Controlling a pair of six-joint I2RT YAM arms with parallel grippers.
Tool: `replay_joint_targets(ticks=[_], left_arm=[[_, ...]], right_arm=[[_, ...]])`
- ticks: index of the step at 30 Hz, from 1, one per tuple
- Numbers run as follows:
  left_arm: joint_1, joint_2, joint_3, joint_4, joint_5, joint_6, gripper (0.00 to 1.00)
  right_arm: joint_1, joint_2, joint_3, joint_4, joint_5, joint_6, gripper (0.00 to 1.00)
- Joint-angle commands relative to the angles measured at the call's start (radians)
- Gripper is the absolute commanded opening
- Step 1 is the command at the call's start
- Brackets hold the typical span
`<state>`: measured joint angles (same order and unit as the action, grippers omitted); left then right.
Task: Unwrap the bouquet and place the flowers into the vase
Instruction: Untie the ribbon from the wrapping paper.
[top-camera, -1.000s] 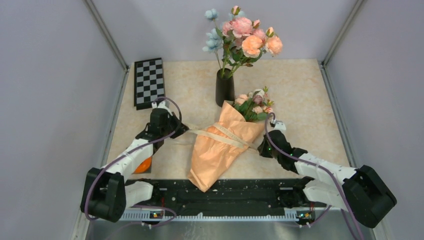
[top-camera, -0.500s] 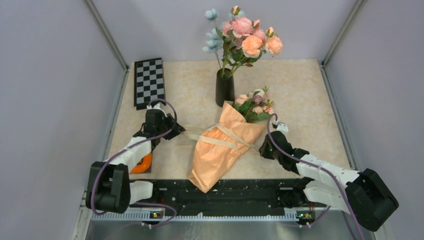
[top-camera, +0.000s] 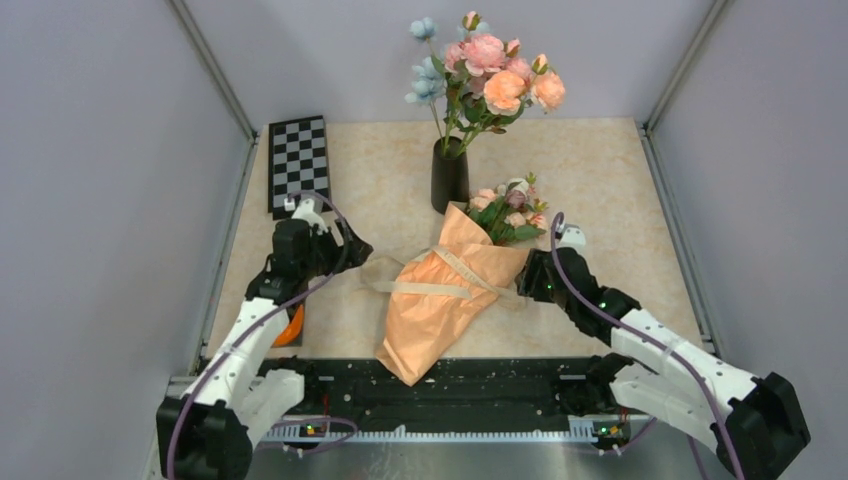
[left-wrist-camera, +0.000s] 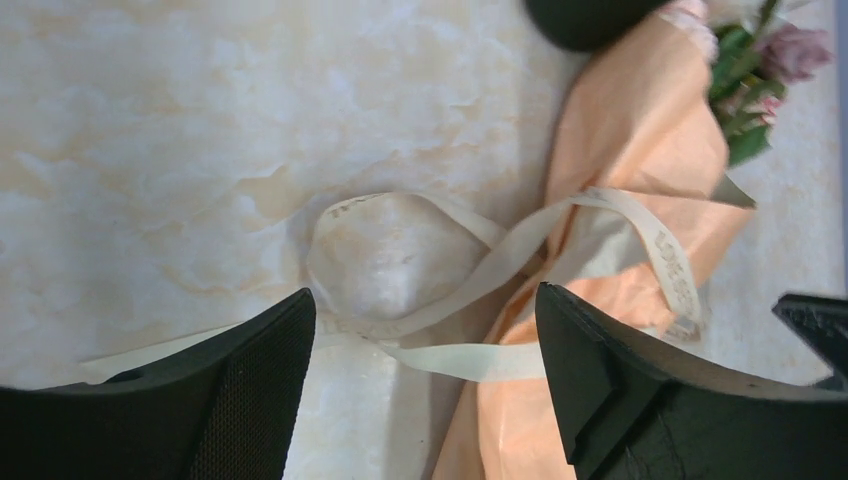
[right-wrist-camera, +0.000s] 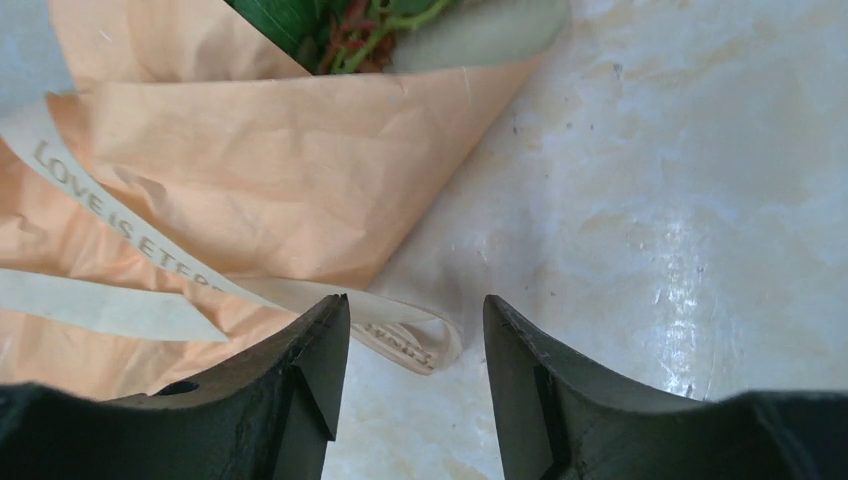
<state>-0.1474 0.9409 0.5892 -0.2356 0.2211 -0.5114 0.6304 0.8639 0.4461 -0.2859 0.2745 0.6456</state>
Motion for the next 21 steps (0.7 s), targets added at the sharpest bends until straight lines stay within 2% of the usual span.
replay_joint_targets(ticks=[1,7,11,16,21], left_arm=[[-0.094,-0.073,0.045,-0.013,0.083,0.117,0.84],[-0.353,-0.064,0.028,0.1,0.182,0.229,0.83],[-0.461,0.016,0.046,0.149,0.246,0.276,0.82],[-0.564,0.17,0.1,0.144,0.138,0.336,0.82],[-0.61,0.309,0.163,0.132,0.093,0.379,0.81]], right_arm=[[-0.011,-0.026,0.099,-0.069,0.026,-0.073,0.55],[-0.011,0.021,0.122,0.006,-0.086,-0.093,0.54],[-0.011,0.07,0.127,0.071,-0.202,-0.106,0.52],[0.002,0.138,0.15,0.134,-0.301,-0.128,0.51],[0.025,0.202,0.207,0.122,-0.304,-0.165,0.5]])
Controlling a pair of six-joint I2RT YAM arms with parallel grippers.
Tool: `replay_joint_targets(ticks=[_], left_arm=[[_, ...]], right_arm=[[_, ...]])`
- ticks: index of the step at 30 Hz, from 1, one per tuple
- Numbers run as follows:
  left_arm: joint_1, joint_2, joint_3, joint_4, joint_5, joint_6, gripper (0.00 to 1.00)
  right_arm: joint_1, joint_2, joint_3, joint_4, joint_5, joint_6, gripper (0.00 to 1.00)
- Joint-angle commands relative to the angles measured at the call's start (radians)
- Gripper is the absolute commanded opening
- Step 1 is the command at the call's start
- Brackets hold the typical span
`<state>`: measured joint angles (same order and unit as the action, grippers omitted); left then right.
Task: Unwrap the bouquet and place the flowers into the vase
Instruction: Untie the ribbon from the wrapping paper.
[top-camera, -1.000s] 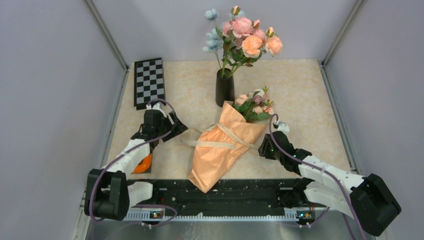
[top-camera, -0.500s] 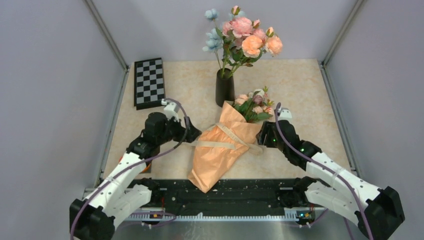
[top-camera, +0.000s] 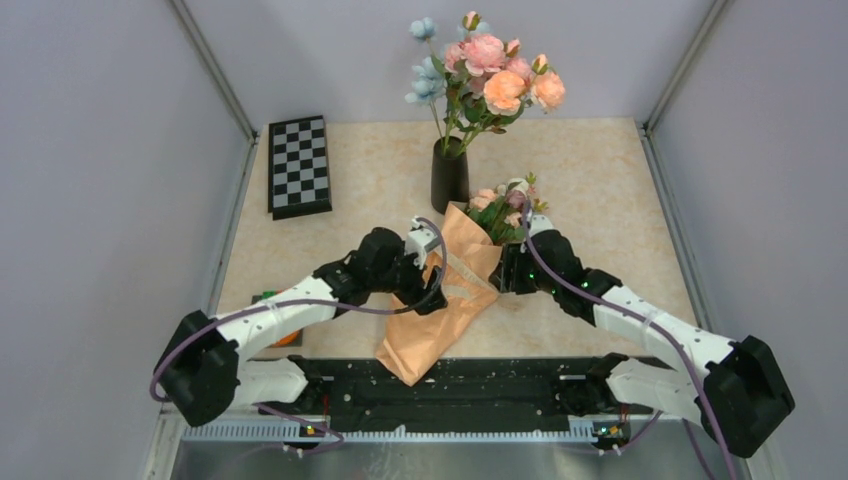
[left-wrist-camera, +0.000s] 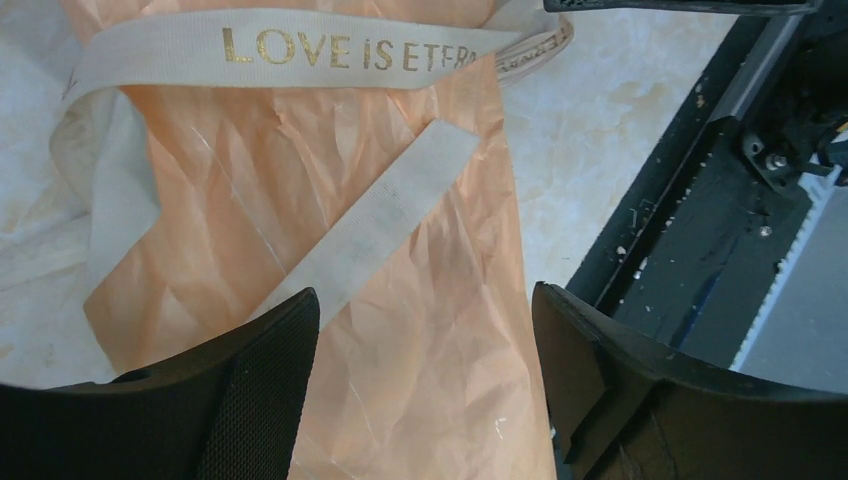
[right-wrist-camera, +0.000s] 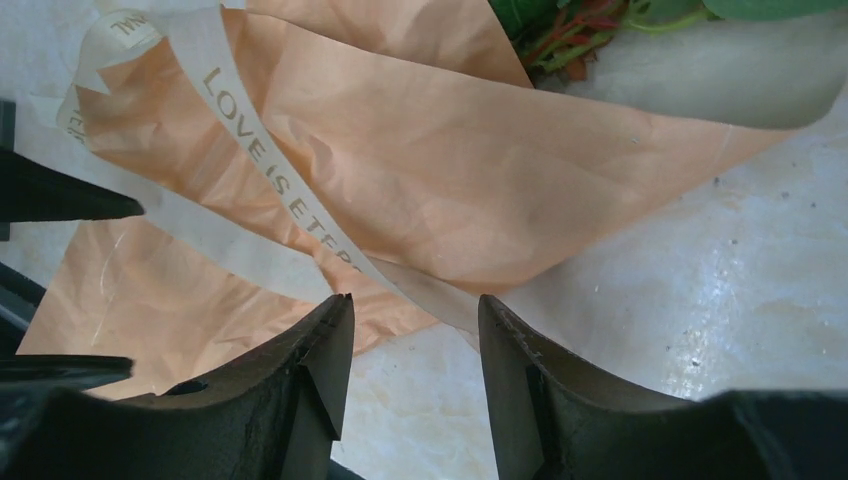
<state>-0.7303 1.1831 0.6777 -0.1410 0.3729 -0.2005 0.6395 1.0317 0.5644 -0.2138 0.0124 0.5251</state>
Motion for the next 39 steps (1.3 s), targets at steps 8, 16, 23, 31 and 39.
replay_joint_targets(ticks=[8,16,23,31,39], left_arm=[[-0.072,0.141,0.101,0.09,-0.195,0.107,0.83],[-0.091,0.225,0.12,0.087,-0.223,0.116,0.78],[-0.111,0.203,0.106,0.091,-0.302,0.113,0.48],[-0.112,0.162,0.088,0.082,-0.321,0.079,0.32],[-0.112,0.113,0.056,0.097,-0.33,0.052,0.11]], right_arm=[[0.036,0.089,0.106,0.069,-0.065,-0.059,0.48],[0.053,0.129,0.119,0.089,-0.075,-0.065,0.48],[0.061,0.149,0.13,0.094,-0.078,-0.069,0.46],[0.07,0.164,0.146,0.103,-0.078,-0.074,0.44],[0.088,0.212,0.197,0.119,-0.083,-0.089,0.44]])
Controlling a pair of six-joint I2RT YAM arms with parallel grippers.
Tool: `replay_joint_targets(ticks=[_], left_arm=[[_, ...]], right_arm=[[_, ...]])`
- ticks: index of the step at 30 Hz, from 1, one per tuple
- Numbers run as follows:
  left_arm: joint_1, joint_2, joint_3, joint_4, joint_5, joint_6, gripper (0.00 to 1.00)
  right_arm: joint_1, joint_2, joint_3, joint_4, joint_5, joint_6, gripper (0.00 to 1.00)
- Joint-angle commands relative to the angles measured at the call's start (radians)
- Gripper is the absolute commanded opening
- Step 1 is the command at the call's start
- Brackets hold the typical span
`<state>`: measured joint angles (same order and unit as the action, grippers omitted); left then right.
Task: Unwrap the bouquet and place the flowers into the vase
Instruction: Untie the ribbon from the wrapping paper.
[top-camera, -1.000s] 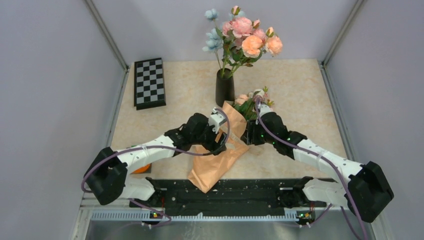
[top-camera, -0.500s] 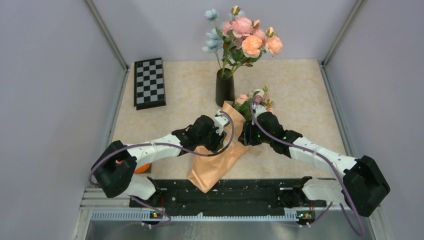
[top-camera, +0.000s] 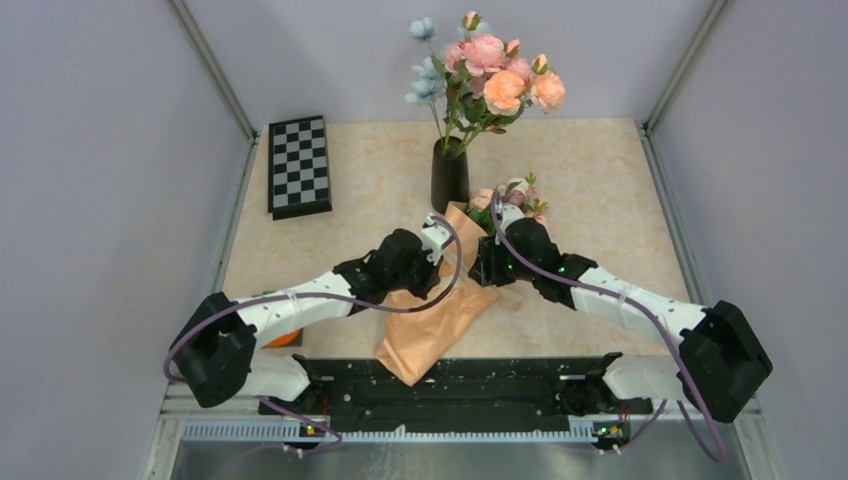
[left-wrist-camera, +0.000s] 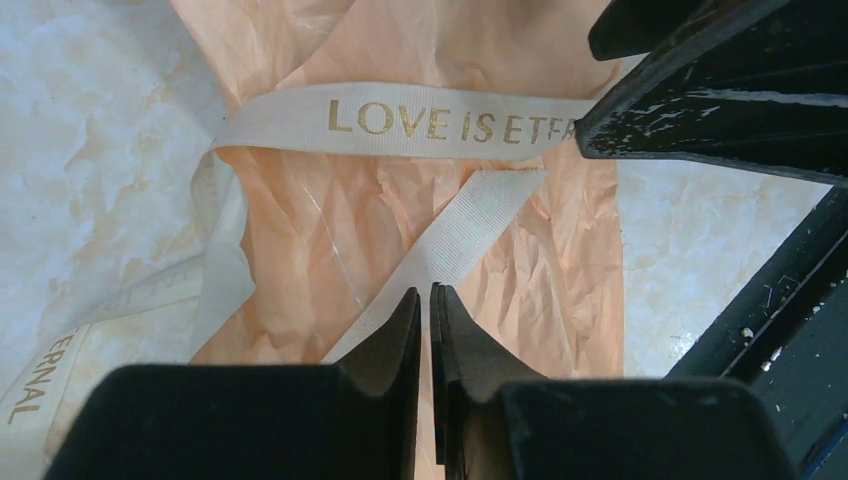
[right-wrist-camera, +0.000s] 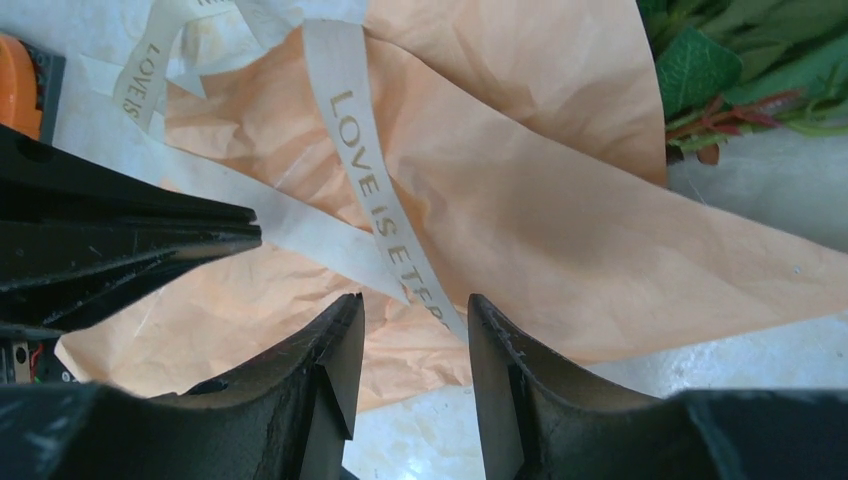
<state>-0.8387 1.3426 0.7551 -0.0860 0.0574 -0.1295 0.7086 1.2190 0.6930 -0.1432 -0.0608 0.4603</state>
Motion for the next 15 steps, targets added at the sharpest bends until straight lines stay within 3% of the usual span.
replay_joint_targets(ticks=[1,3,8,15], left_arm=[[-0.003,-0.046,-0.024,0.044,-0.009,-0.021,0.13],[-0.002,-0.04,-0.028,0.047,0.004,-0.024,0.3],[-0.002,-0.012,-0.042,0.078,0.039,-0.046,0.51],[-0.002,0.015,-0.042,0.116,0.021,-0.053,0.54]], right_arm=[[0.022,0.034,0.076,0.051,-0.01,-0.028,0.44],[0.026,0.053,0.093,0.057,-0.008,-0.032,0.44],[0.033,0.109,0.13,0.085,-0.018,-0.038,0.45],[0.045,0.21,0.207,0.102,-0.021,-0.069,0.46]])
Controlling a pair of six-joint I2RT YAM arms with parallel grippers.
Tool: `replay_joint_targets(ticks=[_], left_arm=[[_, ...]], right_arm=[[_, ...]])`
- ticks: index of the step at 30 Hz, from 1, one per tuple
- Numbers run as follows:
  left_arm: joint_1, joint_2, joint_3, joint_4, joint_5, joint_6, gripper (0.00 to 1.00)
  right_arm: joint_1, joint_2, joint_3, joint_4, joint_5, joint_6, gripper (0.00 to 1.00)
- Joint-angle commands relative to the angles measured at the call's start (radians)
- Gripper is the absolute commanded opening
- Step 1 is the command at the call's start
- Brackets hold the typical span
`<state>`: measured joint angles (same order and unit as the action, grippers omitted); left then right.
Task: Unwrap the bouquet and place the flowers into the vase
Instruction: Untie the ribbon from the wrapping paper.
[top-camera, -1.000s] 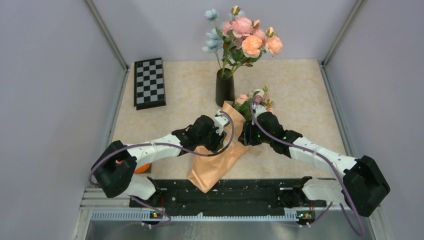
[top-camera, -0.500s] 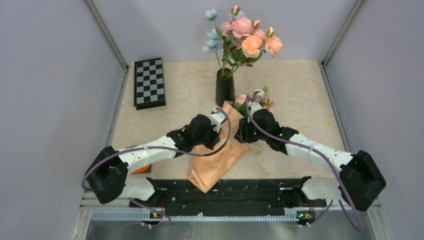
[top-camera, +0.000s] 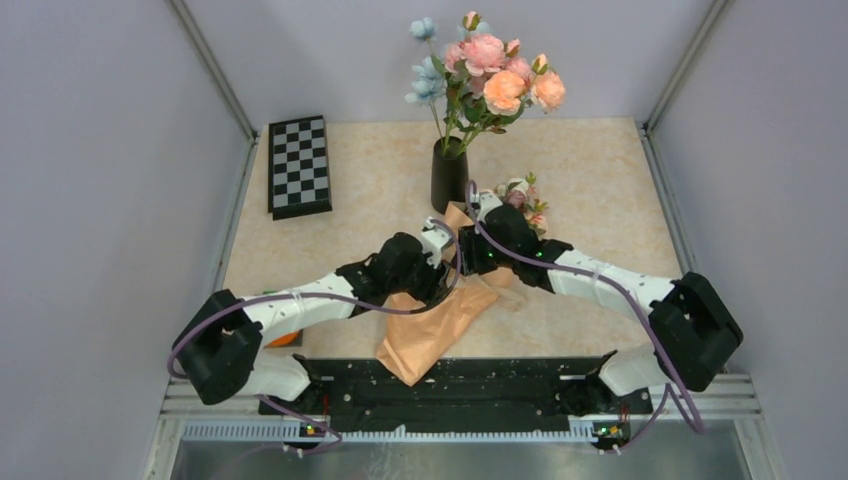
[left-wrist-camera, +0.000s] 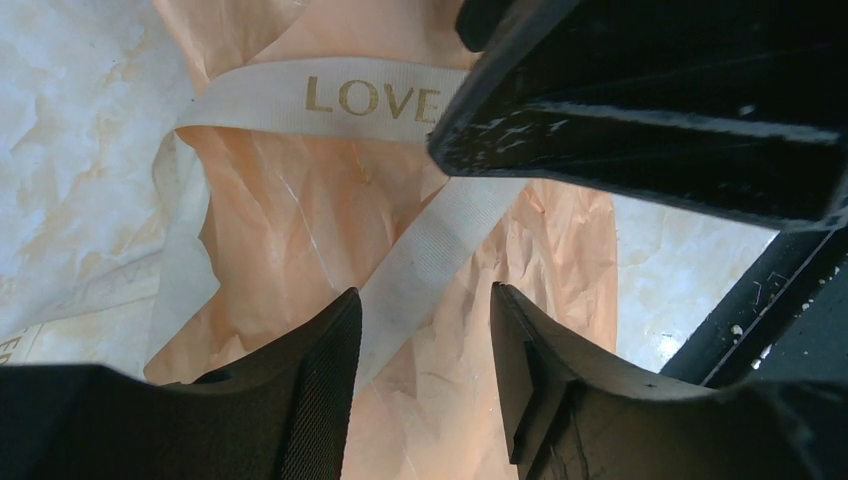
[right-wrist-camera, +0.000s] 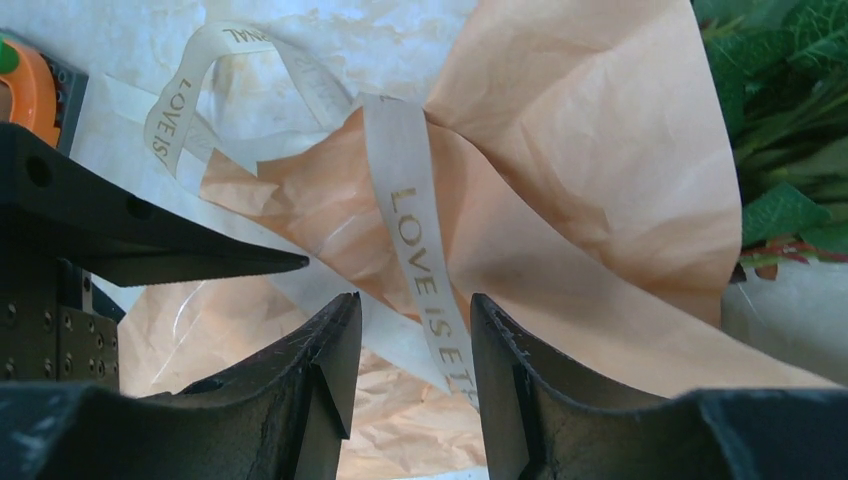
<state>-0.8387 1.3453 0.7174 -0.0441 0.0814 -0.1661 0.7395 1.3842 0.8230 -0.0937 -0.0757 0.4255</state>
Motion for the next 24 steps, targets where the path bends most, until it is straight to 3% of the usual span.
replay_joint_targets(ticks=[1,7,15,20,24], left_arm=[[-0.003,0.015,-0.005,0.076,-0.008,-0.016,0.53],[-0.002,0.04,-0.01,0.087,-0.01,-0.02,0.43],[-0.002,0.052,-0.033,0.114,-0.032,-0.041,0.42],[-0.002,0.056,-0.051,0.138,-0.042,-0.058,0.34],[-0.003,0.055,-0.059,0.151,-0.049,-0.066,0.24]], right_arm=[[0.015,0.058,0.087,0.054,-0.006,-0.038,0.46],[0.017,0.128,0.123,0.069,0.012,-0.058,0.46],[0.018,0.182,0.129,0.1,0.016,-0.062,0.45],[0.018,0.194,0.113,0.14,0.006,-0.041,0.35],[0.018,0.194,0.095,0.167,-0.015,-0.02,0.21]])
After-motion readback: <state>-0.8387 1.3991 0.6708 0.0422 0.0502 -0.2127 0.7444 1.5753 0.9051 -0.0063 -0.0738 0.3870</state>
